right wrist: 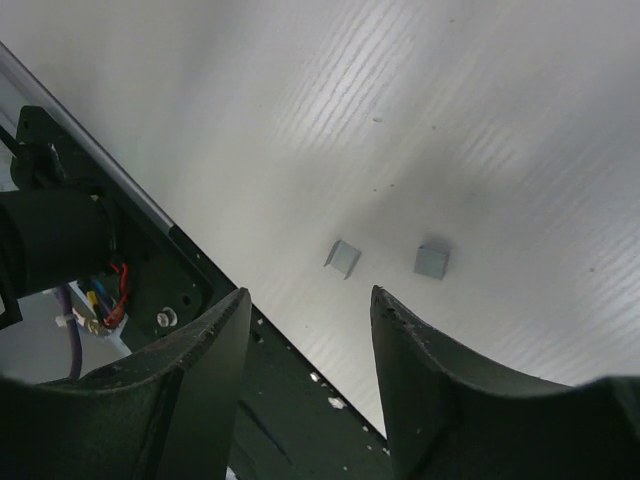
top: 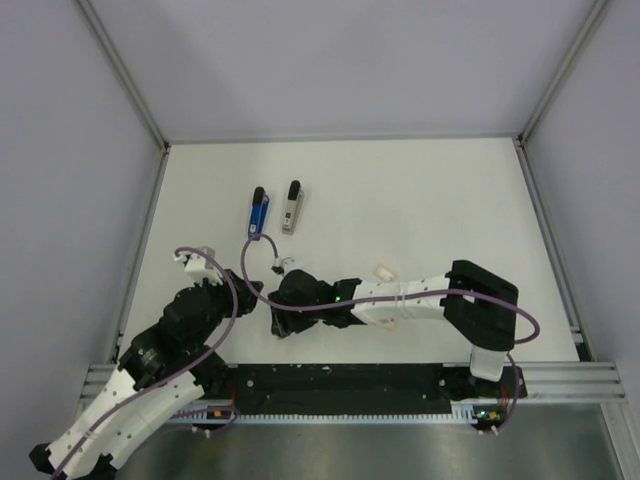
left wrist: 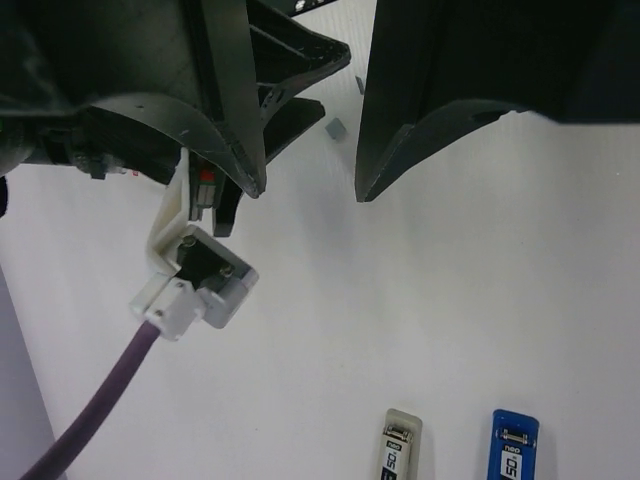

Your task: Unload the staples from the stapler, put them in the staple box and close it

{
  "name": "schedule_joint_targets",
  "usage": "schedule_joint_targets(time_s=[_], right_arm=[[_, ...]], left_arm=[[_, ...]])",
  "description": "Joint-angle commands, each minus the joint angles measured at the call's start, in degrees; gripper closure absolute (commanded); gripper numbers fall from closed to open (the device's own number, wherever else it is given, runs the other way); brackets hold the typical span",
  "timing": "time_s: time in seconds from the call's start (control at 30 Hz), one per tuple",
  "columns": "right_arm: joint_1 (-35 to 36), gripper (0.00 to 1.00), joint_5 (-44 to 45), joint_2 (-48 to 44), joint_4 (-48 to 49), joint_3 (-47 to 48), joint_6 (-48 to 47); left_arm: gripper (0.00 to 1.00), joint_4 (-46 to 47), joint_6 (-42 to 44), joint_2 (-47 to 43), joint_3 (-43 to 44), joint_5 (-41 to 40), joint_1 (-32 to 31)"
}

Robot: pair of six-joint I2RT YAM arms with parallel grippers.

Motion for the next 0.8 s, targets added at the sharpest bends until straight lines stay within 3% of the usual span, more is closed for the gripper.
schedule_joint_targets(time_s=[0.0, 0.3, 0.77], right_arm=[[3.09, 0.48, 1.40, 3.38, -1.80, 5.01, 4.08], [5.82, 0.48, 5.44, 8.13, -6.37, 8.52, 9.44], [7.84, 0.49, 15.81, 14.02, -17.27, 16.96, 11.38]], left_arm=[[0.53, -0.14, 1.45, -2.89, 2.85, -1.66, -0.23], [0.53, -1.29, 9.62, -6.14, 6.99, -3.95, -0.23], [0.50, 0.39, 11.12, -10.54, 5.40, -2.11, -0.32]])
